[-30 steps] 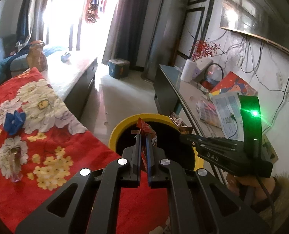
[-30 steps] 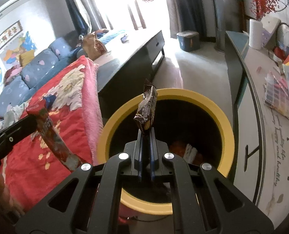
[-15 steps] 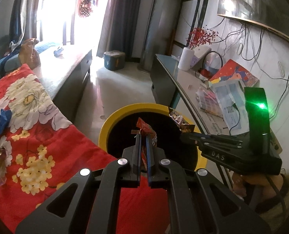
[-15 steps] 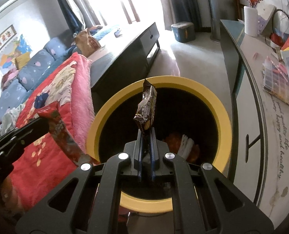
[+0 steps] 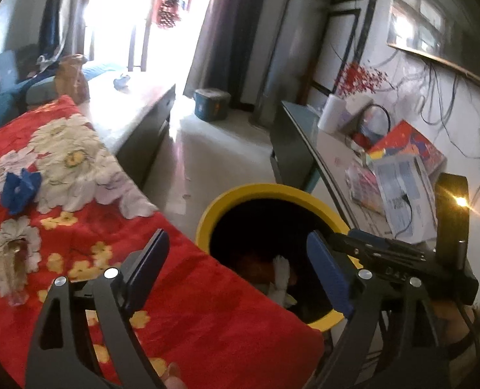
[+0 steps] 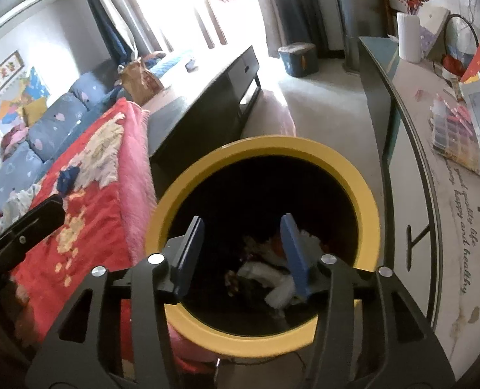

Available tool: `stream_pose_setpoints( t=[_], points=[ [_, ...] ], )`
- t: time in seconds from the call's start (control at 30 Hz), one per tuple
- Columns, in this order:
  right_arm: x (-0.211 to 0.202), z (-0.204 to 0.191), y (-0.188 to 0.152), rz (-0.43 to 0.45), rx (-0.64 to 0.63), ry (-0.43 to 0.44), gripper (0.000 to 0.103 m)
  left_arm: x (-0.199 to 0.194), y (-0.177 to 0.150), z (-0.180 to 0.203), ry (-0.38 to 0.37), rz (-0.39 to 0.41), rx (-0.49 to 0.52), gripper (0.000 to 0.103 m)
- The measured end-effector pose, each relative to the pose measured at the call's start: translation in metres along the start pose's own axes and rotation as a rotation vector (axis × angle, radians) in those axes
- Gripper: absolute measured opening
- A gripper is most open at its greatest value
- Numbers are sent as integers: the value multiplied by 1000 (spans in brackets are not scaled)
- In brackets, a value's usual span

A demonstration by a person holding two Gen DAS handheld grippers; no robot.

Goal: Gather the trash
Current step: 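Open both tools over the bin to drop the wrapper and candy bar, then move both tools back toward the purple snack wrapper and blue cloth, then grasp the purple-yellow snack wrapper with the left tool while the right tool grasps the blue cloth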

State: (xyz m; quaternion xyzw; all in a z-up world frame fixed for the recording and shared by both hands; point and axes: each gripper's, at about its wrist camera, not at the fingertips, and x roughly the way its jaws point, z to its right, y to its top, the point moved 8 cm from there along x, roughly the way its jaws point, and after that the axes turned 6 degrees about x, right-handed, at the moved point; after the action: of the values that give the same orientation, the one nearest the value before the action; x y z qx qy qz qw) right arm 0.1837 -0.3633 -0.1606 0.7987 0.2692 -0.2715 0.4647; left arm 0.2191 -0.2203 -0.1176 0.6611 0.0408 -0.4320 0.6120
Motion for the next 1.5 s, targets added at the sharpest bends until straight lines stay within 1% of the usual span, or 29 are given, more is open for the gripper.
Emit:
stream_pose_setpoints(
  t=[0.07,0.23,0.3,0.43,0.53,0.7,1.0,1.17,1.27,1.37,1.4,1.43,1.47,1.5],
  points=[
    [-2,-7,1,7,-13,8,48,-6,0,-8,23,13,-10,87],
    [-8,-25,3,22,-39,38,53,-22,0,-31,91,41,-39,87],
    [-10,-34,3,29,-50,49,54,-29,0,-42,125,49,-47,87],
    [-14,-49,3,34,-77,69,55,-41,0,-65,177,59,-78,87],
    [-16,-61,2,36,-97,83,58,-48,-1,-81,208,64,-103,87],
    [-18,-81,2,37,-130,108,58,-58,-5,-107,248,65,-153,87],
    [-16,-121,1,25,-196,161,59,-72,-13,-137,293,62,-200,87],
    [-12,-151,2,14,-245,198,60,-76,-23,-160,325,42,-248,87],
    [-9,-170,4,12,-273,224,60,-76,-33,-174,348,14,-276,87],
    [-3,-188,6,3,-297,245,60,-76,-42,-186,350,-10,-311,86],
    [0,-195,7,-1,-306,256,60,-76,-45,-190,348,-16,-320,83],
    [2,-200,8,-6,-312,262,60,-75,-49,-194,342,-25,-334,77],
    [6,-206,8,-12,-320,270,60,-75,-52,-196,335,-31,-344,75],
    [10,-211,9,-18,-324,275,60,-74,-54,-199,329,-37,-353,69]
  ],
)
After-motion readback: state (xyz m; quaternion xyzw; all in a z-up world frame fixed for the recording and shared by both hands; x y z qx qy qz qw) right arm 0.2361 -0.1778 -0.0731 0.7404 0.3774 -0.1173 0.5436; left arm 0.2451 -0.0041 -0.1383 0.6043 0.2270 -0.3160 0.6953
